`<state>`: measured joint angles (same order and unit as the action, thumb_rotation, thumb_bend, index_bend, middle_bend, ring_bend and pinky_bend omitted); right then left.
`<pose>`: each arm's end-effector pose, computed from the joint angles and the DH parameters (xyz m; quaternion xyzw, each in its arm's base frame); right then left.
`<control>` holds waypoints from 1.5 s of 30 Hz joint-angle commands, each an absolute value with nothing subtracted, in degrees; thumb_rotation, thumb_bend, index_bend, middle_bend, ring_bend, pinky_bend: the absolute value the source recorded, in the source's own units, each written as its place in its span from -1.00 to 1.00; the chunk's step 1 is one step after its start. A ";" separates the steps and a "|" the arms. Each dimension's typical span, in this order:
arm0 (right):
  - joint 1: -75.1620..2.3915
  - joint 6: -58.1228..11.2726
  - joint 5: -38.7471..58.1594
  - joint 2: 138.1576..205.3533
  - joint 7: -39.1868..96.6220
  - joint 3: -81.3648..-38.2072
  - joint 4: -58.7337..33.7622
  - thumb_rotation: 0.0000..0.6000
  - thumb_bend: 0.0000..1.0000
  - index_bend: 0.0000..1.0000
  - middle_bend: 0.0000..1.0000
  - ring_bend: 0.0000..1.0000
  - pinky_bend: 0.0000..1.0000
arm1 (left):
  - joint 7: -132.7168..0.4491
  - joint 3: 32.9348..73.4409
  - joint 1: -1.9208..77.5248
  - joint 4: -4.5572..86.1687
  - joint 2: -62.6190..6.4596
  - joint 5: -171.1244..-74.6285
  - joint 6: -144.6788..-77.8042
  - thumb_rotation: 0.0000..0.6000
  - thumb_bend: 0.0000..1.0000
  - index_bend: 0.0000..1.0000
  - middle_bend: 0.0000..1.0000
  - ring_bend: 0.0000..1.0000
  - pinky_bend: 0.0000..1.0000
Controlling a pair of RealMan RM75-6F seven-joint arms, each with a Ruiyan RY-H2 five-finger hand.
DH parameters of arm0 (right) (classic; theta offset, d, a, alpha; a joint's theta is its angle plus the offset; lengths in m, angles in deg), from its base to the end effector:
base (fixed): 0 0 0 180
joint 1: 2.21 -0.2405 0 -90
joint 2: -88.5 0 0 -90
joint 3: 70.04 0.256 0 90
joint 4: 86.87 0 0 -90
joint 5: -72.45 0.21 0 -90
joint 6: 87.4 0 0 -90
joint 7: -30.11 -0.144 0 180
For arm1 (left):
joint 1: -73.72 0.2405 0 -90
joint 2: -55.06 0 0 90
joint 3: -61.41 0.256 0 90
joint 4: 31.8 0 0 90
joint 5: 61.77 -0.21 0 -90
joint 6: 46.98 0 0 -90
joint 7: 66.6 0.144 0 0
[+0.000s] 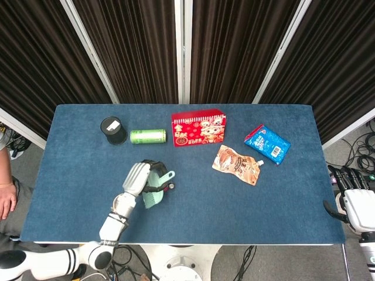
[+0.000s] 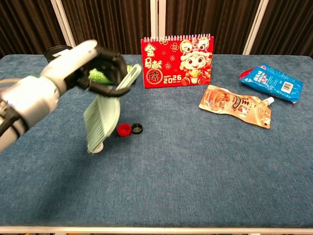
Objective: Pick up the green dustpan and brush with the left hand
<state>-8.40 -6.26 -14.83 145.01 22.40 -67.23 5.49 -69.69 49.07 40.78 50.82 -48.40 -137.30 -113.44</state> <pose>-0.3168 -0.1886 0.1925 0.6132 -0.3969 0.3795 0.5678 -0.1210 0.2937 -0.0562 -0.5861 -0.5204 -0.5420 0.3031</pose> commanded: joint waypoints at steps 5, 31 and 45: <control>-8.32 -5.98 -14.97 144.77 22.76 -67.28 5.91 1.00 -0.55 -1.00 -0.74 -1.00 -1.00 | -69.00 50.65 41.92 47.45 -50.70 -137.32 -114.75 1.00 -0.10 0.20 0.31 -0.08 -0.29; -7.41 -5.24 -14.15 143.41 24.05 -67.39 7.54 1.00 -0.56 -1.00 -0.74 -1.00 -1.00 | -73.17 42.83 31.20 33.26 -61.12 -134.00 -105.54 1.00 -0.10 0.20 0.32 -0.08 -0.29; -7.72 -5.29 -15.02 143.93 23.29 -67.46 6.91 1.00 -0.56 -1.00 -0.74 -1.00 -1.00 | -68.26 47.23 36.48 39.89 -43.03 -140.52 -111.09 1.00 -0.09 0.20 0.32 -0.08 -0.32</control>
